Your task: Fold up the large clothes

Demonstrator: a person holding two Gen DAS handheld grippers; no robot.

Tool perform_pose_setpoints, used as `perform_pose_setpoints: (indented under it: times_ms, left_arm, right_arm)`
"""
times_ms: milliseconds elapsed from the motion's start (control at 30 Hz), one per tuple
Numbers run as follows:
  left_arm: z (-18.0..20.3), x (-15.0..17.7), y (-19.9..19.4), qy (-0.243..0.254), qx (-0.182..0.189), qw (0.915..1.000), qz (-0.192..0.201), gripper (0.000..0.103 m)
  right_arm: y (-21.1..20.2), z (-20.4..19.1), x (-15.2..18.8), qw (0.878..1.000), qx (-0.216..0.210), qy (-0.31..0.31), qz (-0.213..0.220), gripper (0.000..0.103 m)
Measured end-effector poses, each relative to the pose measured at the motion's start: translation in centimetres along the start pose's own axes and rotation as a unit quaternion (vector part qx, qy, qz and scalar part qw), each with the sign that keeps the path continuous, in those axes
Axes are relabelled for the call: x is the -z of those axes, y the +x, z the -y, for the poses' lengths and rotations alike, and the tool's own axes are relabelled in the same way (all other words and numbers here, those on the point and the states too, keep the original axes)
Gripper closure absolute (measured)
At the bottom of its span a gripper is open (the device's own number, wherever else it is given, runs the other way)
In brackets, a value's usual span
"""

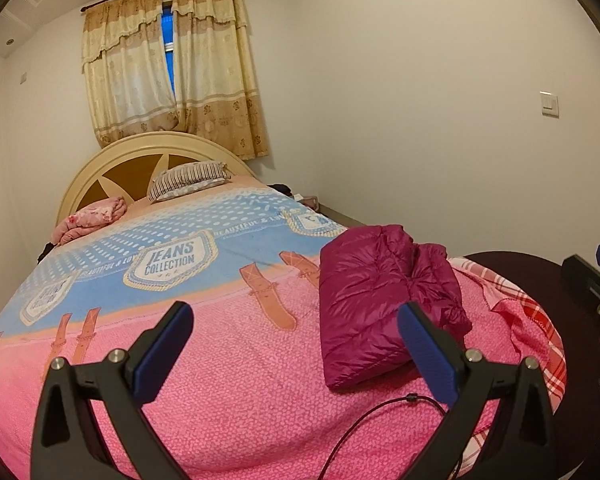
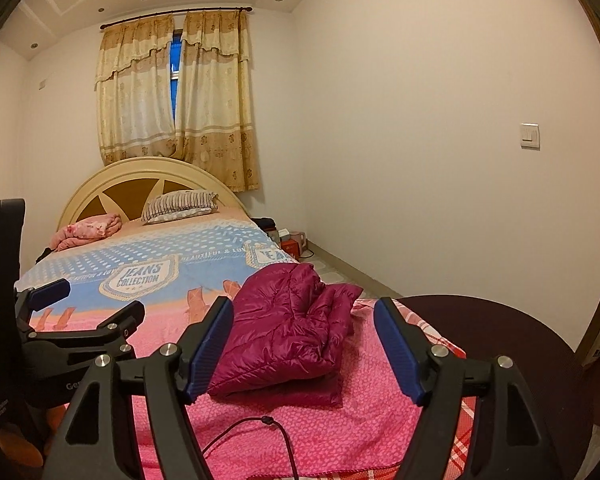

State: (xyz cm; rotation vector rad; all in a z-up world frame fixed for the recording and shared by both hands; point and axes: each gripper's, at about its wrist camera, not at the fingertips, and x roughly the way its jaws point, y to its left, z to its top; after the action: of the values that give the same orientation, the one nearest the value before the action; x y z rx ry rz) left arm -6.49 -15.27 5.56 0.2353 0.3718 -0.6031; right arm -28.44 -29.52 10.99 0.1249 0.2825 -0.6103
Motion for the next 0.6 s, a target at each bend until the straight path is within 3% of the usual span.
perform_pose_setpoints:
  times_ms: [600]
  left_arm:
    - [0.00, 0.07, -0.27, 0.004, -0.010, 0.9999, 0.004, 0.000]
  right_arm:
    - [0.07, 0.36, 0.03, 1.000, 0.000, 0.008, 0.003, 0.030]
